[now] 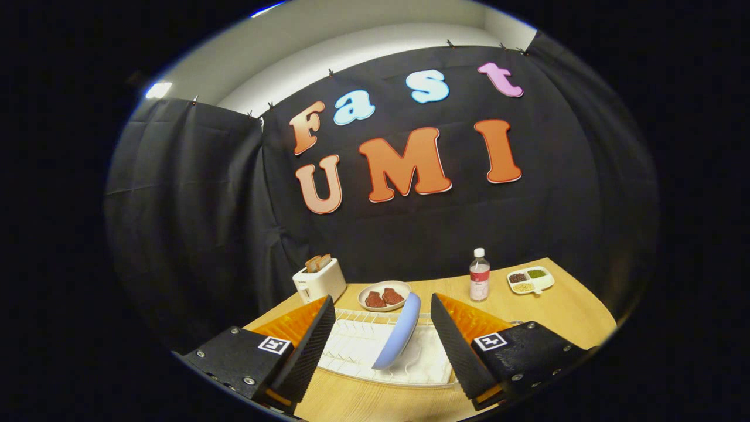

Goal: Take the plate from the dish rack, then take the spoon from the basket and place it into the plate.

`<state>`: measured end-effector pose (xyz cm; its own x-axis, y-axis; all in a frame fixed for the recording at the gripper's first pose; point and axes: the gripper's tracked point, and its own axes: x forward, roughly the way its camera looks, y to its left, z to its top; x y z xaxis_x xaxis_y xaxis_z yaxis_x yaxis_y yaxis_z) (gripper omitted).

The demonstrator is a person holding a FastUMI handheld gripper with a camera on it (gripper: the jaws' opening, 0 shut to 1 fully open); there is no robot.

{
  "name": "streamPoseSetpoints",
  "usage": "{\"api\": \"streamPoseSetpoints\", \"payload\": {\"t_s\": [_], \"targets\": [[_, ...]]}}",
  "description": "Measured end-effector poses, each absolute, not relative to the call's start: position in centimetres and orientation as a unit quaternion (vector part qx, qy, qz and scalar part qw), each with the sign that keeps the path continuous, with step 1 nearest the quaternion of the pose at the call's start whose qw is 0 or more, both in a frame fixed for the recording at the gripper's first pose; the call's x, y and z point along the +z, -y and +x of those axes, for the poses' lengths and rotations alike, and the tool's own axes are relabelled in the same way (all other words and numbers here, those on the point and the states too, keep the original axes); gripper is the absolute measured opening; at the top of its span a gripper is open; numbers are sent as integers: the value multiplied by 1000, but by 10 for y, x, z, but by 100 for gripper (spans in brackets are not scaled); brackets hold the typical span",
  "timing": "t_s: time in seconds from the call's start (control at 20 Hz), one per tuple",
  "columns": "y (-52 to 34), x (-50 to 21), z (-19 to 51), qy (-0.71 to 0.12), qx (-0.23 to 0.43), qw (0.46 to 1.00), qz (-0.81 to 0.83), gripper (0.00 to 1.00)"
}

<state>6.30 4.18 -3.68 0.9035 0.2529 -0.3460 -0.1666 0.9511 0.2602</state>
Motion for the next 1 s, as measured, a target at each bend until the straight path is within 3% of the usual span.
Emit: {"api": "streamPoseSetpoints", "payload": {"t_s": [0.7,1.0], "targets": [[-57,-166,122,-396,61,916,27,93],[-59,-208,132,-461,32,886,39,67]]}}
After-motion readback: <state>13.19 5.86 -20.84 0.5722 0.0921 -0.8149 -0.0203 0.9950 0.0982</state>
